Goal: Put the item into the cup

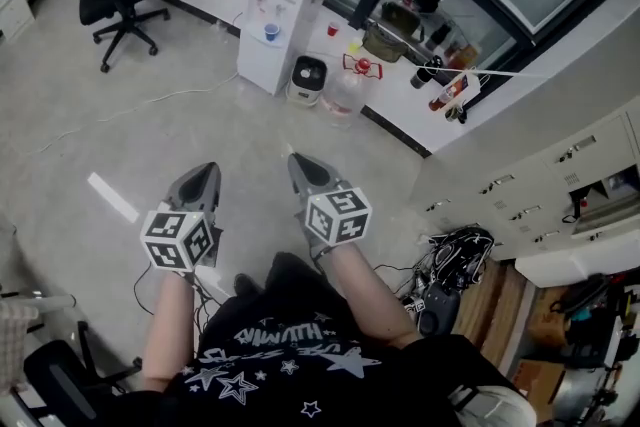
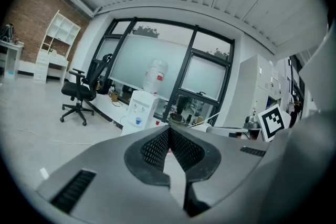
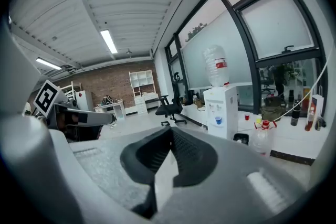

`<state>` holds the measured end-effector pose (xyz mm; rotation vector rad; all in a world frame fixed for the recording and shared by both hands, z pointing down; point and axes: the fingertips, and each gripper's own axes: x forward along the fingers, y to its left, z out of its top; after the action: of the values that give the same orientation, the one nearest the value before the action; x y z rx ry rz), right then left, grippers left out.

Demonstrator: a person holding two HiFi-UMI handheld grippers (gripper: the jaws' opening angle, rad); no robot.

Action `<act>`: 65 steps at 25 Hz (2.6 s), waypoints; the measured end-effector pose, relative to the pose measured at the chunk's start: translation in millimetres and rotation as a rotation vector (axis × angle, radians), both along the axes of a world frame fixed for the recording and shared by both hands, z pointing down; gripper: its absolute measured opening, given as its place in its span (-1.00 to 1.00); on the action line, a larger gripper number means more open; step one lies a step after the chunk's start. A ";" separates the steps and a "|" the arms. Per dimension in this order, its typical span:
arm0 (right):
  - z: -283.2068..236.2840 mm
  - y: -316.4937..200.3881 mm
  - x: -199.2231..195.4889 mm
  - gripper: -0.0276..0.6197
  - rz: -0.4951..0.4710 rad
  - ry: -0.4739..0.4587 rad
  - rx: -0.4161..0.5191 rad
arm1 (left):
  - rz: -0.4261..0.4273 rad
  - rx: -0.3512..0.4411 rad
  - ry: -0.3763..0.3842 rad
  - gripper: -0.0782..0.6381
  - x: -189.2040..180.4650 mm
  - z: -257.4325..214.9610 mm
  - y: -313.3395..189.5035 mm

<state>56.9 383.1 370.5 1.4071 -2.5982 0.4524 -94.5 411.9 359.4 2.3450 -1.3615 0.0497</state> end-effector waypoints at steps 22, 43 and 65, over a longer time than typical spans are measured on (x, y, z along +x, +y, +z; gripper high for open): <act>35.1 -203.2 -1.3 -0.91 -0.047 -0.032 -0.056 | -0.005 -0.029 -0.080 -0.76 -0.4 28.7 -179.9; 45.9 -407.1 40.0 -0.91 -0.048 -0.079 -0.092 | -0.064 -0.093 -0.069 -0.76 27.2 30.8 -375.6; 65.3 -495.7 56.2 -0.91 0.006 -0.085 -0.108 | 0.037 -0.130 -0.085 -0.76 54.6 54.0 -485.7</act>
<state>113.2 -112.6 435.8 1.3900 -2.5920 0.6566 -39.9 -73.8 413.4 2.2822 -1.3123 0.2439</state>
